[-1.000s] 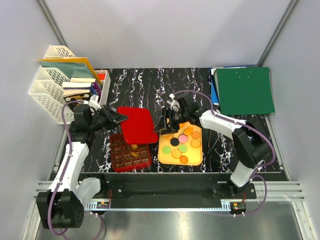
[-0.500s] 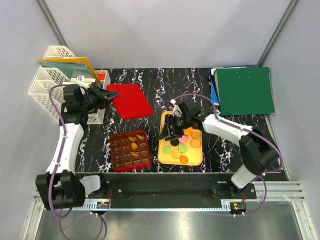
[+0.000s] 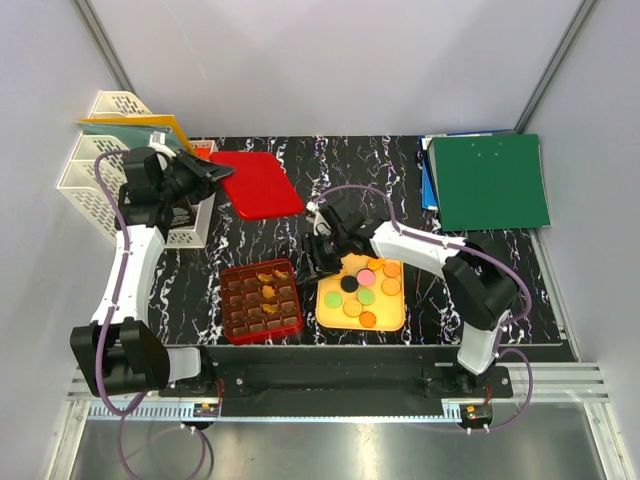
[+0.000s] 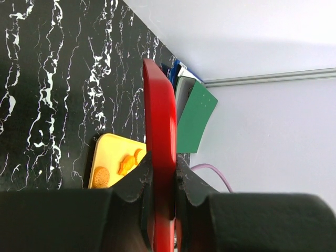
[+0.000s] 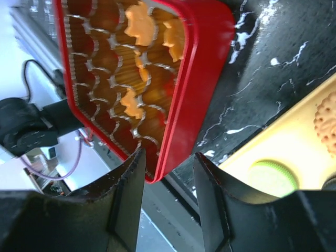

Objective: Pack the cookies

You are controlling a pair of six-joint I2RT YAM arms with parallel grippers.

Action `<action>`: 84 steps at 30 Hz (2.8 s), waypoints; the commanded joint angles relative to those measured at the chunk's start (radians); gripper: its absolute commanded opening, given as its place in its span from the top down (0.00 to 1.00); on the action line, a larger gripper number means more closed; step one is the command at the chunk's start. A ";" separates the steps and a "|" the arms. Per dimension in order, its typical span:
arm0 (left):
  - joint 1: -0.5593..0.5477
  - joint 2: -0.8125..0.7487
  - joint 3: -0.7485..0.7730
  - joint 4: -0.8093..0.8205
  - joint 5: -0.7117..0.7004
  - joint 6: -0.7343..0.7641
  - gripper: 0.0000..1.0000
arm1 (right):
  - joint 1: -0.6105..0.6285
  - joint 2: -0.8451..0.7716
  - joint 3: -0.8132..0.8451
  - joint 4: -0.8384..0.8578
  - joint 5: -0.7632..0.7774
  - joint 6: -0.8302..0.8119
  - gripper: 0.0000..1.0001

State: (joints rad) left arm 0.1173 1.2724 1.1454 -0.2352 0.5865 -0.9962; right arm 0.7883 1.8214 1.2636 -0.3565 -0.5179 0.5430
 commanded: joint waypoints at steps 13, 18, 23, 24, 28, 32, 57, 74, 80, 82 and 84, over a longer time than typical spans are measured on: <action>0.005 0.015 -0.003 0.077 0.038 -0.038 1.00 | 0.055 0.147 0.111 -0.027 0.061 -0.045 0.52; 0.005 0.008 -0.026 0.080 0.036 -0.036 1.00 | 0.062 0.159 0.118 -0.027 0.073 -0.048 0.53; 0.007 0.007 -0.030 0.082 0.038 -0.033 1.00 | 0.063 0.182 0.117 -0.032 0.102 -0.048 0.65; 0.005 0.005 -0.032 0.082 0.039 -0.032 1.00 | 0.063 0.188 0.115 -0.038 0.108 -0.043 0.69; 0.005 0.001 -0.038 0.080 0.038 -0.030 1.00 | 0.063 0.194 0.109 -0.053 0.156 -0.041 0.78; 0.005 -0.004 -0.042 0.074 0.036 -0.024 1.00 | 0.063 0.194 0.108 -0.070 0.234 -0.041 0.88; -0.001 -0.011 -0.076 0.105 0.055 -0.044 1.00 | -0.060 0.252 0.310 -0.255 0.571 -0.043 1.00; -0.004 -0.027 -0.212 0.232 0.110 -0.015 0.98 | -0.216 0.406 0.570 -0.386 0.680 -0.089 1.00; -0.004 0.070 -0.282 0.465 0.229 -0.058 0.98 | -0.215 0.406 0.553 -0.386 0.668 -0.113 1.00; -0.004 0.088 -0.283 0.534 0.248 -0.067 0.98 | -0.215 0.403 0.551 -0.387 0.670 -0.126 1.00; -0.005 0.105 -0.280 0.569 0.265 -0.073 0.98 | -0.215 0.403 0.551 -0.389 0.674 -0.149 1.00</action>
State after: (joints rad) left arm 0.1146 1.3571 0.8600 0.1036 0.7502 -1.0412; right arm 0.5705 2.1918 1.8267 -0.6556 0.1036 0.4671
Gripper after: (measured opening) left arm 0.172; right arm 0.010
